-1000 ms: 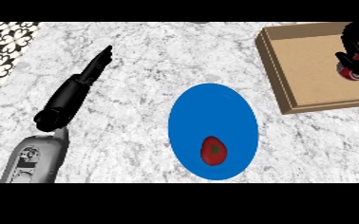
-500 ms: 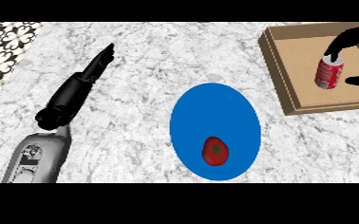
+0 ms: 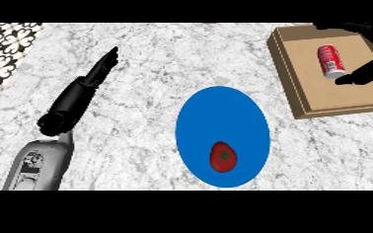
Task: Pick the can from the plate and place it in the cardboard box
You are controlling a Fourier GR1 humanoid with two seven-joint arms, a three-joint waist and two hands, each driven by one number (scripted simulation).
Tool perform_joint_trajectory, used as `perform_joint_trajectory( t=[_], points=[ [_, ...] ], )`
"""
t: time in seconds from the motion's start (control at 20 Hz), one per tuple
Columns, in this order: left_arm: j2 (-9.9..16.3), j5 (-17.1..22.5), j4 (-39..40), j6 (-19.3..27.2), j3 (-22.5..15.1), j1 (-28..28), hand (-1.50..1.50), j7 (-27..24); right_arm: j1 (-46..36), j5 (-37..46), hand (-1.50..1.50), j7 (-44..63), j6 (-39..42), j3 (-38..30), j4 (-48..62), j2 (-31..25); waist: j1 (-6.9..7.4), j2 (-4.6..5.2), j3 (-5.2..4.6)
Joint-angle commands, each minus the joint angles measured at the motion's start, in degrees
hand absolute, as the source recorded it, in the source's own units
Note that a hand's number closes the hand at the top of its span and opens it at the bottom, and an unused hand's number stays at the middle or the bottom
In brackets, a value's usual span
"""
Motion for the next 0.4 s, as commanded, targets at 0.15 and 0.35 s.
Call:
perform_joint_trajectory(
  t=[0.15, 0.35],
  points=[
    [-0.4, -0.2, -0.2, 0.3, -0.3, -0.5, 0.00, -0.1, -3.0, -13.8, -1.50, 2.7, 22.7, -9.6, 9.1, 0.3, 0.28, 0.43, 0.02],
    [-0.6, -0.5, 0.0, 0.1, -0.8, -1.2, 0.00, -0.6, -6.0, -18.5, -1.50, 9.0, 26.1, -13.5, 11.8, -1.7, 0.52, 0.70, 0.03]
  ],
)
